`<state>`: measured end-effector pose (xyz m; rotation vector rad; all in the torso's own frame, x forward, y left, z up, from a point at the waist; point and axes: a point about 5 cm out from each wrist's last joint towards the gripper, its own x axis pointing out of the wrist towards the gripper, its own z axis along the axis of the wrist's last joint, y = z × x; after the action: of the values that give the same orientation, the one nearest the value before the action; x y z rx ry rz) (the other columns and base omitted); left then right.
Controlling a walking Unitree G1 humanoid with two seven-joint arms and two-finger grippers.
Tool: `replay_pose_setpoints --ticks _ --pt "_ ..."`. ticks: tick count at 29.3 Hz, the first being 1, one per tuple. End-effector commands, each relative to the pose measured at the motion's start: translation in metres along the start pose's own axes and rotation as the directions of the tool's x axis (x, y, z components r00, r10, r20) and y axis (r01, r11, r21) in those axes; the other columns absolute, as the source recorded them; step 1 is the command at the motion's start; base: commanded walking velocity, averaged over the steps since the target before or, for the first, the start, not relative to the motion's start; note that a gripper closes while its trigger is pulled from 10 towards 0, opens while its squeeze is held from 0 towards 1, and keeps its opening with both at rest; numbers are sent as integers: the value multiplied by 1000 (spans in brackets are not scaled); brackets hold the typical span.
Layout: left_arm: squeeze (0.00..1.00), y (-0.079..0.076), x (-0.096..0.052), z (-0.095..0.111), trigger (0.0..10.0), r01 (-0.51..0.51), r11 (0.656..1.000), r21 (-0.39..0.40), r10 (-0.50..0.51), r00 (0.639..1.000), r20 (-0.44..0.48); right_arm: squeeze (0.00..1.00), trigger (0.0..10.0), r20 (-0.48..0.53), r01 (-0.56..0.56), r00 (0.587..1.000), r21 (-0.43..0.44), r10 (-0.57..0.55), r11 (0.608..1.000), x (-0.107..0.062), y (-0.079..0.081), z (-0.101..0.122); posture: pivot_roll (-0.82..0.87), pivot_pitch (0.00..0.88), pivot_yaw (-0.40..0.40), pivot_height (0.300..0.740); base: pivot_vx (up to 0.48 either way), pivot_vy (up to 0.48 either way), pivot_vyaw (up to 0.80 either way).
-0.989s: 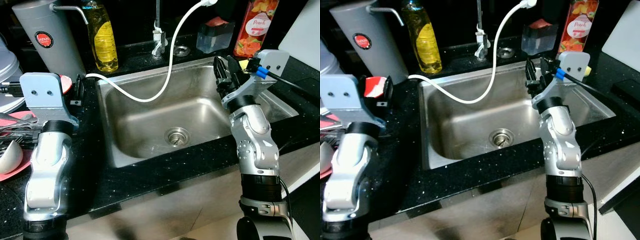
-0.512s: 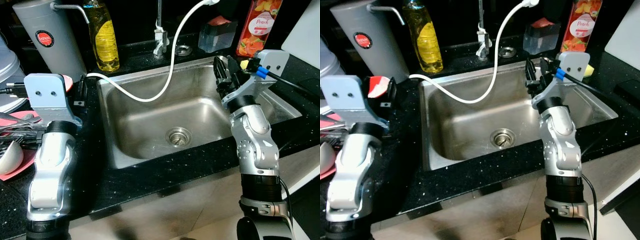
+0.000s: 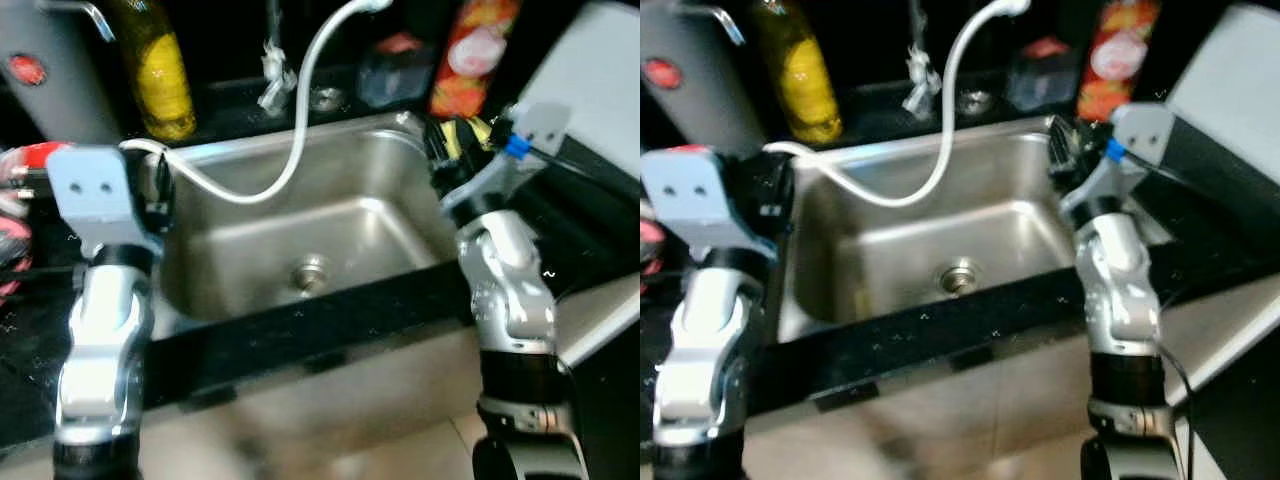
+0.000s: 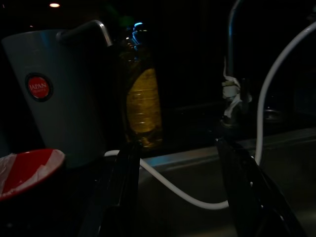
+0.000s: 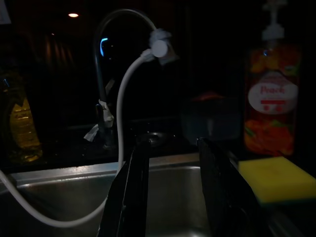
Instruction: Kitchen organization
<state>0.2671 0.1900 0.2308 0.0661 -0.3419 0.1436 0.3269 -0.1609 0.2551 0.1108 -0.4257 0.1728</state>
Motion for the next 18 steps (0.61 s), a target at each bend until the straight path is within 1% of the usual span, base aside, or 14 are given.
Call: replay_pose_setpoints --ticks 1,18 --pt "0 2 -1 -4 10000 -16 1000 -8 15 1000 -23 0 10000 -8 7 1000 3 -7 1000 -1 -1 -1 -11 0 51 740 0 0 0" --pt "0 2 -4 -4 10000 -21 1000 -13 21 999 -29 0 10000 -16 -12 1000 3 12 1000 2 2 -3 0 0 43 740 0 0 0"
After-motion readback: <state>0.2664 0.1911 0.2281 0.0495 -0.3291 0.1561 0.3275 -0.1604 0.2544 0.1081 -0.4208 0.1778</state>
